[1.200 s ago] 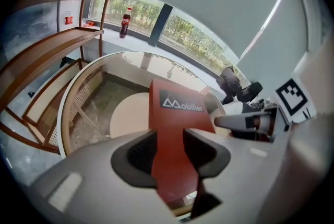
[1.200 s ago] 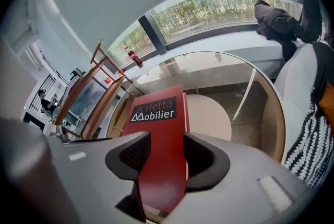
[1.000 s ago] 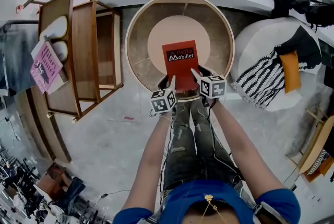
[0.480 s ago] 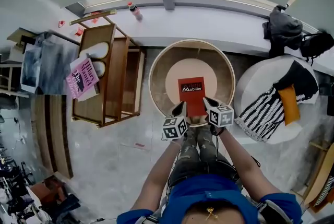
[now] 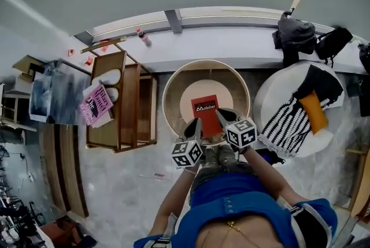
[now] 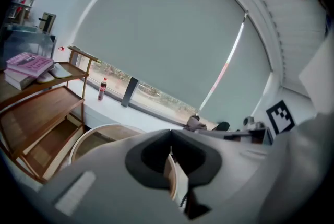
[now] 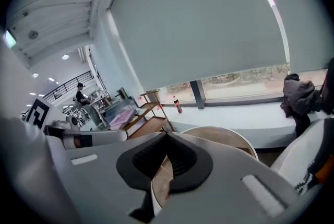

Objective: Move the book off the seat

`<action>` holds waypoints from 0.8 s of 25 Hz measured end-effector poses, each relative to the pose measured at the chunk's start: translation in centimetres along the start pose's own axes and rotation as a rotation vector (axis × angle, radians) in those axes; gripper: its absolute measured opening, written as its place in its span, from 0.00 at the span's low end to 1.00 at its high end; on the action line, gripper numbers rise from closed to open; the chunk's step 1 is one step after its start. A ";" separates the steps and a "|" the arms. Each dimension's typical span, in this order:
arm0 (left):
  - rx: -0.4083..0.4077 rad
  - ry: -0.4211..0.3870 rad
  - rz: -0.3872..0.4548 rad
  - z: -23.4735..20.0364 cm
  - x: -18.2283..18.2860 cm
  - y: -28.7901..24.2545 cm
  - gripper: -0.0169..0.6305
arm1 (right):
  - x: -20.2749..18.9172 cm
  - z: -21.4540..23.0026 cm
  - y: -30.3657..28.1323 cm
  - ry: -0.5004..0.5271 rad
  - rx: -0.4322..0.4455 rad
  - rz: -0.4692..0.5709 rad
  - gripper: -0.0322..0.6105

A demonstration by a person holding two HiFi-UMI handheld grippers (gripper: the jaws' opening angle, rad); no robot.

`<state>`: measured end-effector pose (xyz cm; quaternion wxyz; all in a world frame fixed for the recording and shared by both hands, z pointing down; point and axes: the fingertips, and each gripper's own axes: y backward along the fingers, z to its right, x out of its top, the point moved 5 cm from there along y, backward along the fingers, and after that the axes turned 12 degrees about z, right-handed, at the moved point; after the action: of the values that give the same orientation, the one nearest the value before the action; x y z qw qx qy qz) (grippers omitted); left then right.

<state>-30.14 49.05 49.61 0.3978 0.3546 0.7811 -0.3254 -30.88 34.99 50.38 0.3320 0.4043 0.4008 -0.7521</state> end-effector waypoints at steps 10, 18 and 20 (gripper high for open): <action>-0.091 -0.118 0.160 6.8 6.4 3.4 0.03 | 8.0 -4.3 5.3 0.138 0.094 0.199 0.05; -0.120 -0.183 0.255 9.5 10.0 5.3 0.03 | 11.4 -6.9 7.1 0.235 0.141 0.283 0.05; -0.127 -0.202 0.271 10.0 10.5 5.6 0.03 | 11.8 -7.4 7.5 0.245 0.151 0.295 0.05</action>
<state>-26.18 47.26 34.61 0.5359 0.3962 0.7013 -0.2531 -27.49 35.95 34.91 0.3559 0.5708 0.3170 -0.6686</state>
